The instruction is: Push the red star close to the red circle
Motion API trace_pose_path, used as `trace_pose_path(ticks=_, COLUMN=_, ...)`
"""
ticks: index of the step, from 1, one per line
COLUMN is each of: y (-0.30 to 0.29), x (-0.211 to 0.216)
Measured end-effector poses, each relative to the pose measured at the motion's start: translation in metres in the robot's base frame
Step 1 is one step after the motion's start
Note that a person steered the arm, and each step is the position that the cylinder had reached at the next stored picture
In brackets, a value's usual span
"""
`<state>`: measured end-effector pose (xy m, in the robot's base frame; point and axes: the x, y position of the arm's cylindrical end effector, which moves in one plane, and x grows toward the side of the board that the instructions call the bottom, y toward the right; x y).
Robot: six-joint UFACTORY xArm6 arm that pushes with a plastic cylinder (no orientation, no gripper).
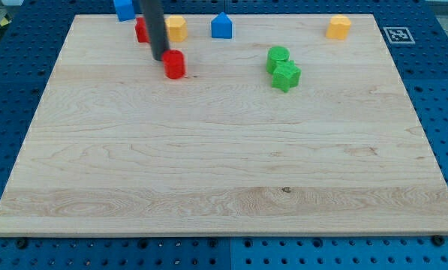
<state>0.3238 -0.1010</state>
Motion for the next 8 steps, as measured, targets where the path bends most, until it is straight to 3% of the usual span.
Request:
trace_pose_path(ticks=1, y=-0.021, x=0.016)
trace_pose_path(ticks=2, y=-0.083, x=0.012)
trace_pose_path(ticks=3, y=-0.153, x=-0.022)
trace_pose_path(ticks=4, y=-0.186, x=-0.075)
trace_pose_path(ticks=5, y=-0.171, x=-0.109)
trace_pose_path(ticks=6, y=-0.148, x=-0.112)
trace_pose_path(ticks=8, y=-0.028, x=-0.091)
